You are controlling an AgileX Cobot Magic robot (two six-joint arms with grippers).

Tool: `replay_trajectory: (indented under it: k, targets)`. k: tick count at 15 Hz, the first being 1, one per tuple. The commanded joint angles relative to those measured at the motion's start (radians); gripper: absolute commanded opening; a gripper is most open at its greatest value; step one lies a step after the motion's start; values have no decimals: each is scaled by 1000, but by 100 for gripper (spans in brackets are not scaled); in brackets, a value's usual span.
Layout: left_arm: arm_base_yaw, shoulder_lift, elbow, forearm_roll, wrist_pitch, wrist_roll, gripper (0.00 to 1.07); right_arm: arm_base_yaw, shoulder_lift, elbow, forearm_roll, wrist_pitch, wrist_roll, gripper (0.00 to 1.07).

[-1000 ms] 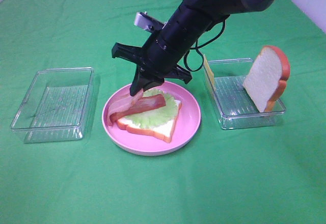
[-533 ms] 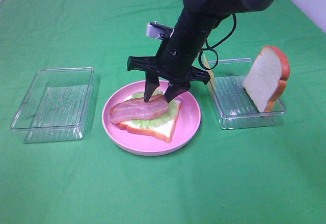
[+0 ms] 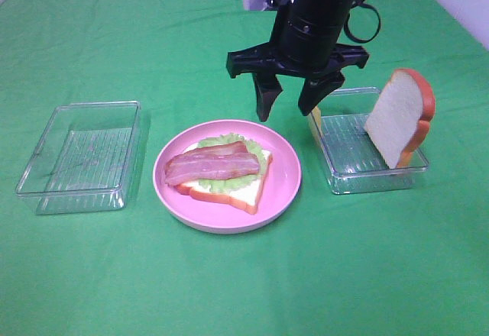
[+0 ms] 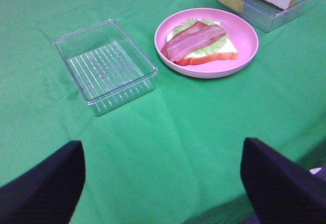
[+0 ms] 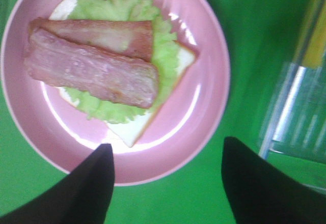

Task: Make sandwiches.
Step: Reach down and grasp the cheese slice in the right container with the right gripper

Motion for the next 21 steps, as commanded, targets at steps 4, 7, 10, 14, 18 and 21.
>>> replay_trajectory:
  k: [4, 7, 10, 14, 18, 21]
  targets:
    - [-2, -21, 1, -3, -10, 2, 79, -17, -44, -21, -123, 50, 34, 59]
    - [-2, -21, 1, -3, -10, 2, 79, -131, -44, -111, -16, 47, 0, 59]
    - [-2, -21, 1, -3, -10, 2, 79, -142, -12, -116, -19, -26, -13, 57]
    - [-2, -21, 1, -3, -10, 2, 79, -142, 104, -185, -20, 9, -13, 57]
    - [-2, -21, 1, -4, -10, 2, 79, -142, 219, -231, -27, 4, -17, 57]
    - [-2, -21, 1, -4, -10, 2, 79, -142, 254, -237, -77, -8, -16, 57]
